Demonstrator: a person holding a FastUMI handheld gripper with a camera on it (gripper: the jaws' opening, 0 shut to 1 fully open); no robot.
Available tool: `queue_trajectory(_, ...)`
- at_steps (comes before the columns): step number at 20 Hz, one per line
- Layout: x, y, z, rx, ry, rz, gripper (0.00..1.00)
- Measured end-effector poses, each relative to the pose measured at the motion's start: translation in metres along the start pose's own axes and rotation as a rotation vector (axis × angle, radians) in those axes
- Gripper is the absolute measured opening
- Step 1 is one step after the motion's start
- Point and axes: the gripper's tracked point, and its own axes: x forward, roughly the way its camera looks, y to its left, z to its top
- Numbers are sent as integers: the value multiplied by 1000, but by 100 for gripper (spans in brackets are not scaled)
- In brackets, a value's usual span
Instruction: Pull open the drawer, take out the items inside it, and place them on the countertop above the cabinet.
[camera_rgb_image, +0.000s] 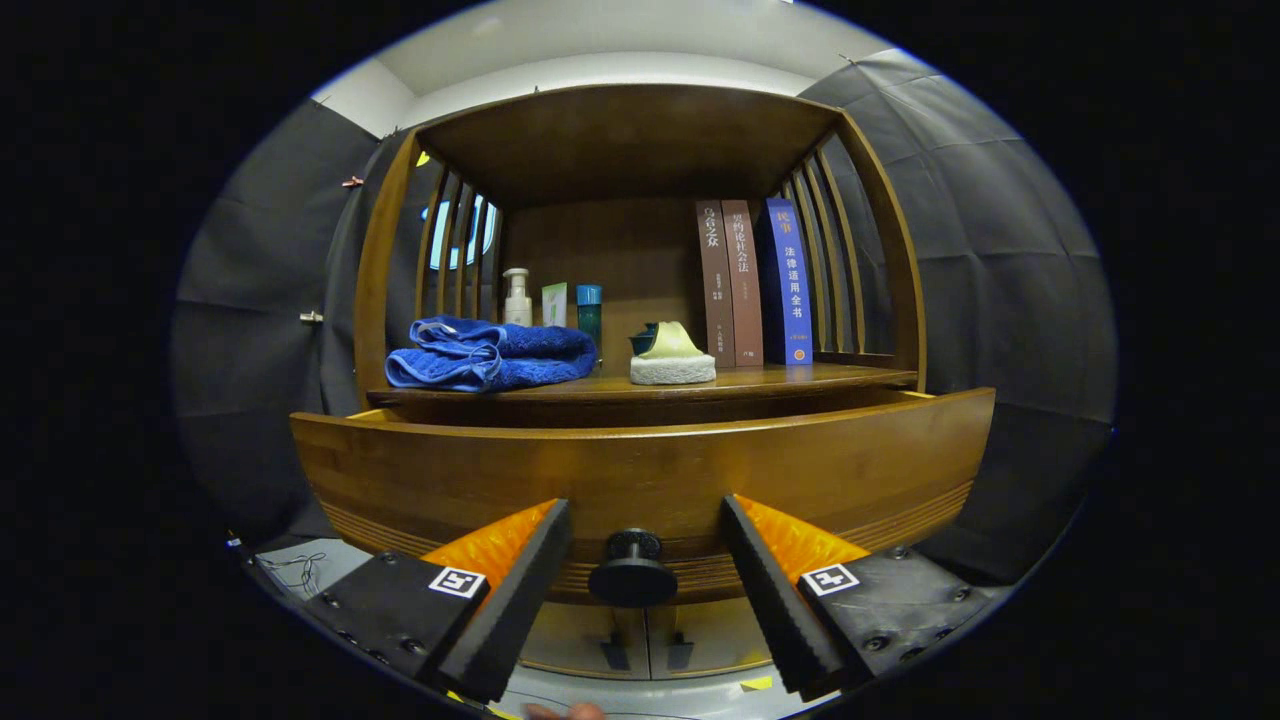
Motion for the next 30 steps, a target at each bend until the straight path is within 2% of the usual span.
queue_trajectory(11, 46, 2, 8, -114, -9, -4, 99)
queue_trajectory(19, 72, 5, 9, -98, -3, -11, 99)
queue_trajectory(22, 76, 7, 15, -113, -41, -18, 99)
queue_trajectory(30, 61, -3, 21, -81, -21, -54, 99)
